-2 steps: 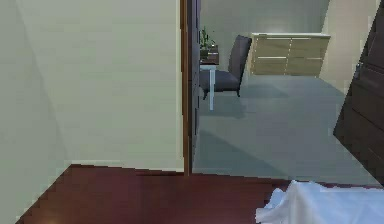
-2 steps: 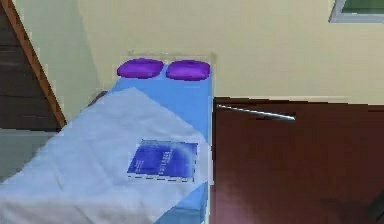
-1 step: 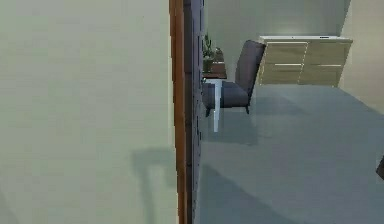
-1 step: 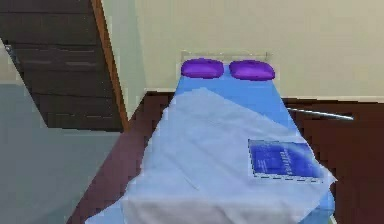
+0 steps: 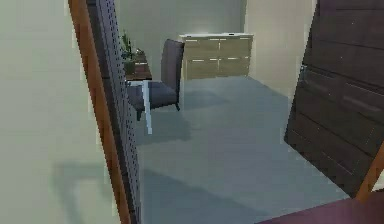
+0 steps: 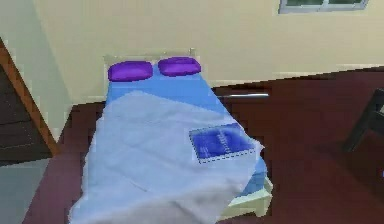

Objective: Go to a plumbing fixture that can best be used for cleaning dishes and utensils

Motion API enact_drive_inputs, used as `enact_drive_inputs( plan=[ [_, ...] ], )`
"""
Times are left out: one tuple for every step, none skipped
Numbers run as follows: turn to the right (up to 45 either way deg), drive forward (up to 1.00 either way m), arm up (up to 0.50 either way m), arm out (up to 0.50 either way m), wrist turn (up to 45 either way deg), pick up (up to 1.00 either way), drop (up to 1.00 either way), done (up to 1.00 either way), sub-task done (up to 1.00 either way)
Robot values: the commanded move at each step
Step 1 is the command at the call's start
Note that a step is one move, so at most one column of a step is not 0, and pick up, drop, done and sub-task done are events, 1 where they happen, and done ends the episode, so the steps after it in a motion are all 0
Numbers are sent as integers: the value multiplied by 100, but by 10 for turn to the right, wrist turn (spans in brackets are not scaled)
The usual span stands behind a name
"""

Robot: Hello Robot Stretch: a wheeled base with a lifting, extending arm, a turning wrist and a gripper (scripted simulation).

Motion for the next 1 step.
enact_drive_inputs(
  plan=[
    [30,0,0,0,0,0,0,0,0]
  ],
)
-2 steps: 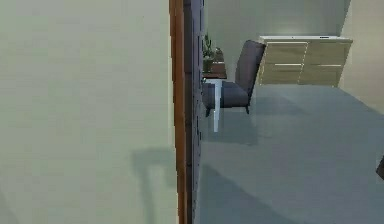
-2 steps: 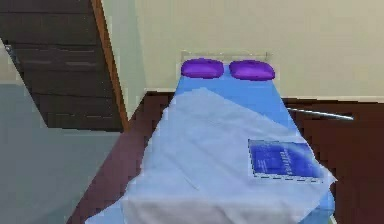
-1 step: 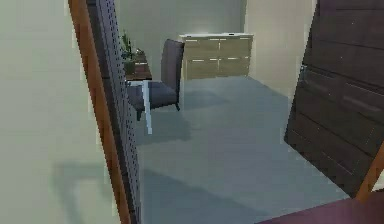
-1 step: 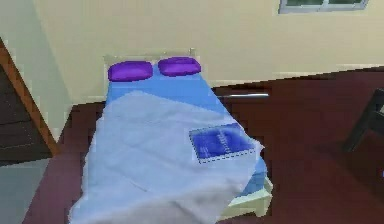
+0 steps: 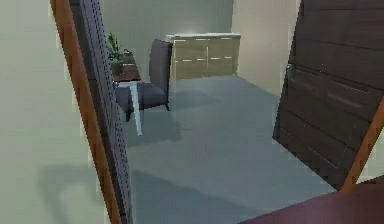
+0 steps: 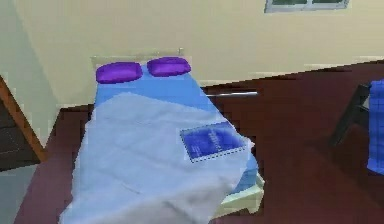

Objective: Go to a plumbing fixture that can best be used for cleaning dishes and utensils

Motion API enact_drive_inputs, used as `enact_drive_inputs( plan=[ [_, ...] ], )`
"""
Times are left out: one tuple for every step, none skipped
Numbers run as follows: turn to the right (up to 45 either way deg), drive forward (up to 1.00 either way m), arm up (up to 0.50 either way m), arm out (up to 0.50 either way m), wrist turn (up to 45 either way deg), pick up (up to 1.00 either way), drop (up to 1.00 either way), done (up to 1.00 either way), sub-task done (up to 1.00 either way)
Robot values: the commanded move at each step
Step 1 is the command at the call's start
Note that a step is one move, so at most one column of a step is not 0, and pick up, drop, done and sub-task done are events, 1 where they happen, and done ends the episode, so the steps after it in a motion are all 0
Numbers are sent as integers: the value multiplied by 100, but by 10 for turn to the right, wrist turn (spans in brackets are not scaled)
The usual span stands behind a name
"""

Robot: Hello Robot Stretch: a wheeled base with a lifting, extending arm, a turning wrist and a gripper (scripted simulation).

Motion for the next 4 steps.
enact_drive_inputs(
  plan=[
    [0,100,0,0,0,0,0,0,0],
    [0,100,0,0,0,0,0,0,0],
    [0,100,0,0,0,0,0,0,0],
    [0,5,0,0,0,0,0,0,0]
  ],
)
